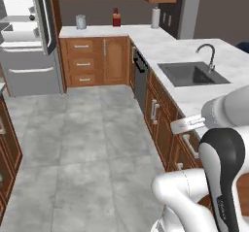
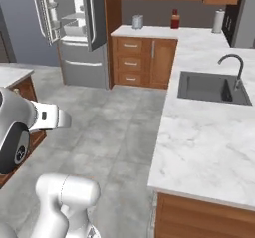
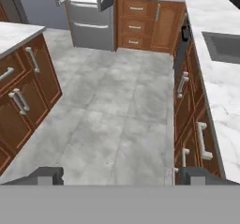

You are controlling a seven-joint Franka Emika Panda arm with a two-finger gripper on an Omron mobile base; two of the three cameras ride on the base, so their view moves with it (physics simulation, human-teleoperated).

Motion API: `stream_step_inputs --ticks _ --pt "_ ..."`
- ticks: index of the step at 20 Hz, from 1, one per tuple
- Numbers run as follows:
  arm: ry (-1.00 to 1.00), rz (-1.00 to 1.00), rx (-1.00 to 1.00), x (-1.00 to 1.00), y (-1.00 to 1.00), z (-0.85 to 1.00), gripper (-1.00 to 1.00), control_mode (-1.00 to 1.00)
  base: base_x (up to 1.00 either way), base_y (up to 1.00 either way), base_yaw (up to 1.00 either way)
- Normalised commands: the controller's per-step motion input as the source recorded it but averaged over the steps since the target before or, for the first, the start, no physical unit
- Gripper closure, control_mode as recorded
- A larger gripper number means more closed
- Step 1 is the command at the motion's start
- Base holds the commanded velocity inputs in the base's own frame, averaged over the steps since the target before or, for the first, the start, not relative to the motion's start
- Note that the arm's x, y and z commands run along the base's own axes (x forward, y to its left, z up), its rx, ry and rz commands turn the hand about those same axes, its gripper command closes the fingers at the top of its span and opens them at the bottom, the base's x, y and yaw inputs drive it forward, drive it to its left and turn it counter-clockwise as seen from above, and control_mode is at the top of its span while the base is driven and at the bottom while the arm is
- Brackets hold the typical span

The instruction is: Place the cold items (eggplant and broccoli) from the fridge in one tupperware on the dining counter. Place the warm items (kebab skewer and hot dog) in the stove area in another tupperware.

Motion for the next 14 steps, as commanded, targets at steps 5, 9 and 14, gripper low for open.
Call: stream_step_inputs --ticks 5,9,14 --pt "0.0 0.0 0.0 0.0 0.0 0.0 -1.0 1.0 1.0 0.8 -0.23" --pt "0.0 0.0 0.0 0.0 0.0 0.0 -1.0 1.0 1.0 0.86 -0.2" --pt "0.0 0.0 0.0 0.0 0.0 0.0 -1.0 1.0 1.0 0.63 -0.03"
